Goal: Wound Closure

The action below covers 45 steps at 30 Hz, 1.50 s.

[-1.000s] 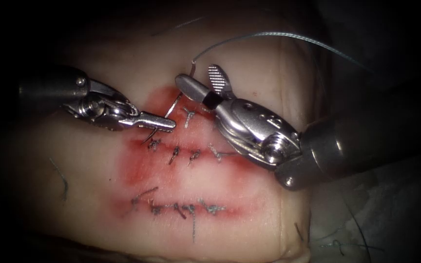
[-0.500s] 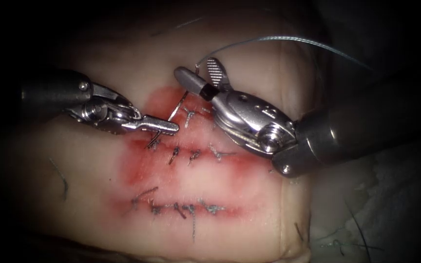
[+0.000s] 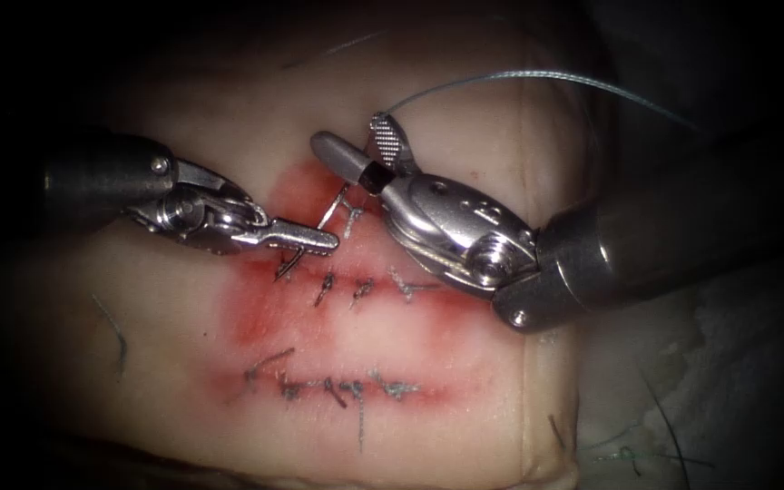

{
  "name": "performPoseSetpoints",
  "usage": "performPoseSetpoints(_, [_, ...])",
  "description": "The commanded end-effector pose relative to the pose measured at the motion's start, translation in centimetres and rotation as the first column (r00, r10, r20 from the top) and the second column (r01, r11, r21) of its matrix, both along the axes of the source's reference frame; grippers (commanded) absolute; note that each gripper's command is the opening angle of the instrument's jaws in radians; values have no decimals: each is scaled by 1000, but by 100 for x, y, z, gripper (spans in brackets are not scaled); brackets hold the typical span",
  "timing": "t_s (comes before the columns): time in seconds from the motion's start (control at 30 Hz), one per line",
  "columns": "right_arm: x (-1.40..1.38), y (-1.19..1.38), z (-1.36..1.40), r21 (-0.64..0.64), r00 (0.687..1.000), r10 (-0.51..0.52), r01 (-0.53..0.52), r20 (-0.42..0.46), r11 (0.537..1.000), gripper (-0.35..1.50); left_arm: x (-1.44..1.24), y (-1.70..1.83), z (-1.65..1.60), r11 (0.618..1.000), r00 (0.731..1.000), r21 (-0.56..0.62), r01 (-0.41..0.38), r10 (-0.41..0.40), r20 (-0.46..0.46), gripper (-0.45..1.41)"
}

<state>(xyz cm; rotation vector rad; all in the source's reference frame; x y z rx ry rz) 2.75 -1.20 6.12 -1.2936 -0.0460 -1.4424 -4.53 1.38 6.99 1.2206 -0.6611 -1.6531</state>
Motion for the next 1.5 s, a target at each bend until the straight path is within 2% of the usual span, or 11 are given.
performPoseSetpoints(0.03, [8,-2,2,11,1000,4,-4,-12,1000,25,-7,6,3,1000,1000,-3,1,-1,2,-18])
performPoseSetpoints(0.1, [7,-3,2,34,999,9,-8,-41,999,-23,-7,6,3,1000,1000,-9,-1,1,3,-15])
performPoseSetpoints(0.13, [6,-3,2,43,999,12,-10,-48,999,-35,-7,6,3,1000,1000,-9,-1,1,3,-15])
performPoseSetpoints(0.33, [4,-5,3,85,998,16,-11,-56,996,-35,-8,6,3,1000,1000,-14,-2,2,3,4])
performPoseSetpoints(0.4, [3,-5,3,89,998,16,-10,-62,996,-35,-9,6,4,999,1000,-31,-7,7,5,34])
performPoseSetpoints(0.47, [2,-4,4,89,998,9,-3,-66,996,-35,-10,5,5,995,999,-97,-27,29,17,52])
performPoseSetpoints(0.53, [-2,-4,6,89,997,-1,7,-71,996,-35,-10,7,5,962,997,-269,-47,63,51,64])
performPoseSetpoints(0.63, [-13,-2,14,89,997,-9,16,-80,996,-35,-6,20,0,943,990,-334,-10,56,130,62])
performPoseSetpoints(0.9, [-62,19,29,92,993,-51,61,-106,994,-35,26,70,-32,951,944,-282,128,-30,328,74])
performPoseSetpoints(1.17, [-83,34,18,108,979,-57,80,-197,991,-35,30,54,-1,936,956,-336,101,3,295,86])
performPoseSetpoints(1.5, [-38,21,-24,47,983,-88,96,-162,994,-35,-7,11,10,924,985,-381,-37,98,141,76])
